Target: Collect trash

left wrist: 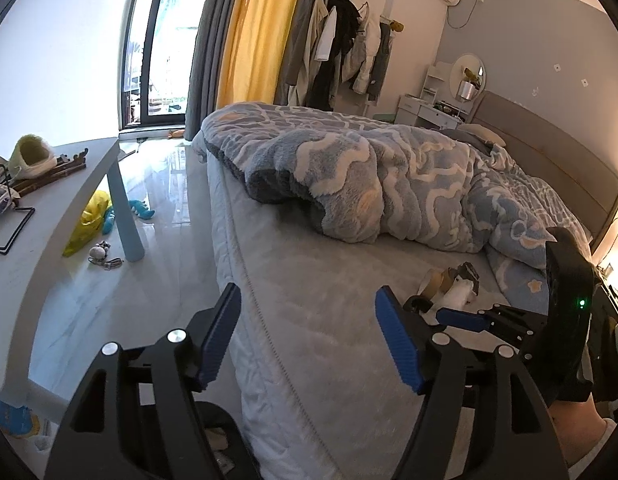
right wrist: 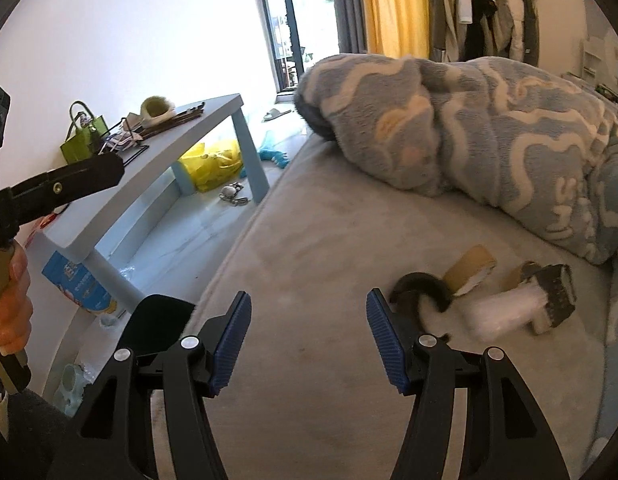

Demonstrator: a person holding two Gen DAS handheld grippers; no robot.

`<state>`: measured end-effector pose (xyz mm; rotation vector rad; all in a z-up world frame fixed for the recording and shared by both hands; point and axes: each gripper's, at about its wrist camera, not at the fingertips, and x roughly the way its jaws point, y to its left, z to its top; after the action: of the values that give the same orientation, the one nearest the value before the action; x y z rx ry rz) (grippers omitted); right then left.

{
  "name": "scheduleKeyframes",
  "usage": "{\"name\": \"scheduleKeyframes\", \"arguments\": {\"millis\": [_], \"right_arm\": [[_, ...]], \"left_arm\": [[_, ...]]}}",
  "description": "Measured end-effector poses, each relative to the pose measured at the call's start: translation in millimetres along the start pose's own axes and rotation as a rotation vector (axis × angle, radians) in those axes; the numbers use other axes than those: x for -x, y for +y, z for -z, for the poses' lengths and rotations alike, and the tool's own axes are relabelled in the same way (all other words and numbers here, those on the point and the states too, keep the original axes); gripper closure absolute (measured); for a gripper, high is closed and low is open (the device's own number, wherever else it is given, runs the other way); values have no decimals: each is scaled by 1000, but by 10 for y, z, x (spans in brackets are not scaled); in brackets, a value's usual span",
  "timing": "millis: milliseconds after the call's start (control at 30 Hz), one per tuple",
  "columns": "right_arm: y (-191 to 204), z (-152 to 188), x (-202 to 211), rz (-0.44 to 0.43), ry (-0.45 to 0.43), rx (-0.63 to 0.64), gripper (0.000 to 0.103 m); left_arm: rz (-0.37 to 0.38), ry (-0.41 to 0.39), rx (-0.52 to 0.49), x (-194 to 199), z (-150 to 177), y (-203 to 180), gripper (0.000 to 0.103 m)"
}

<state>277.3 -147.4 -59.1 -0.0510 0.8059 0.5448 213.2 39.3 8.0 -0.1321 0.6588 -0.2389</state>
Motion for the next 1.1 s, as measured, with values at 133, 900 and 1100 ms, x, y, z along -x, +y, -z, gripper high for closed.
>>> {"name": "scheduleKeyframes", "arguments": {"millis": [133, 900, 1100], "right_arm": [[-169, 7, -26, 18, 11, -6, 43], [-721, 190, -453, 7, 142, -52, 55], [-713, 193, -498, -9, 155, -36, 66]], "left_arm": [[10, 7, 0, -115, -36, -51, 28], [61, 65, -23, -696, -90, -310, 28], [88, 88, -21, -871, -70, -389, 28]]}}
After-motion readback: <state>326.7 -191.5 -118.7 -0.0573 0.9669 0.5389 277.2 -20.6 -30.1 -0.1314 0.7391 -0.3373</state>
